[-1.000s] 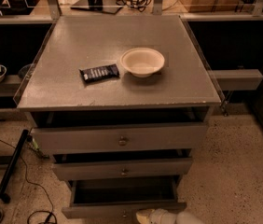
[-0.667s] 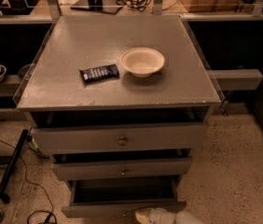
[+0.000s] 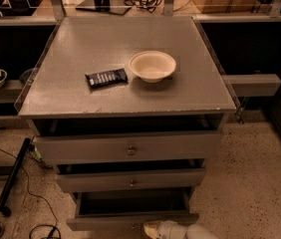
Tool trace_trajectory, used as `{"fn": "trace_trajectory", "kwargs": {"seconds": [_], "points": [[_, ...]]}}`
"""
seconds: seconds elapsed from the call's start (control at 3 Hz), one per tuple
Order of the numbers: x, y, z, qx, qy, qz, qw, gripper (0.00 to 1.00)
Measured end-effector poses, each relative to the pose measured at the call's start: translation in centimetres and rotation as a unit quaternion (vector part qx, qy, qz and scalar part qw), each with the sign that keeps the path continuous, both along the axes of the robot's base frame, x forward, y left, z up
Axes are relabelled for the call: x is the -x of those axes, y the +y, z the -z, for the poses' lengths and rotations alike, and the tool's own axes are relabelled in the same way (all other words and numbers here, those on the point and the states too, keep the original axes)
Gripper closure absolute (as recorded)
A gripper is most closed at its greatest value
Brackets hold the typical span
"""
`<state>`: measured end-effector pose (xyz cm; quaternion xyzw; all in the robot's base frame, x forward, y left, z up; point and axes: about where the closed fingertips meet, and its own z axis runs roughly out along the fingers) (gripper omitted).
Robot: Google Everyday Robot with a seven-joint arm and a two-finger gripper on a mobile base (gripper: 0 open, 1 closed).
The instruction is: Close bottom drawer
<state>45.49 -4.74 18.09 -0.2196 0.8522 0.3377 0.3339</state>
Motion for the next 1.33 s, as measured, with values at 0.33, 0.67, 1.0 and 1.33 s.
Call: {"fn": "trace_trajectory", "kwargs": {"seconds": [0.33,0.67,1.0,1.33], "points": [[-0.26,-0.36,0.55,0.003,0.006,0.01,0.9999,1.0],[-0.07,-0.33,0.55,0.003,0.006,0.01,0.9999,1.0],[-0.51,-0.06,0.45,0.001,0.001,0.013,0.9999,1.0],[-1.01,0.14,0.3,0.001,-0.004,0.016,0.9999,1.0]]}}
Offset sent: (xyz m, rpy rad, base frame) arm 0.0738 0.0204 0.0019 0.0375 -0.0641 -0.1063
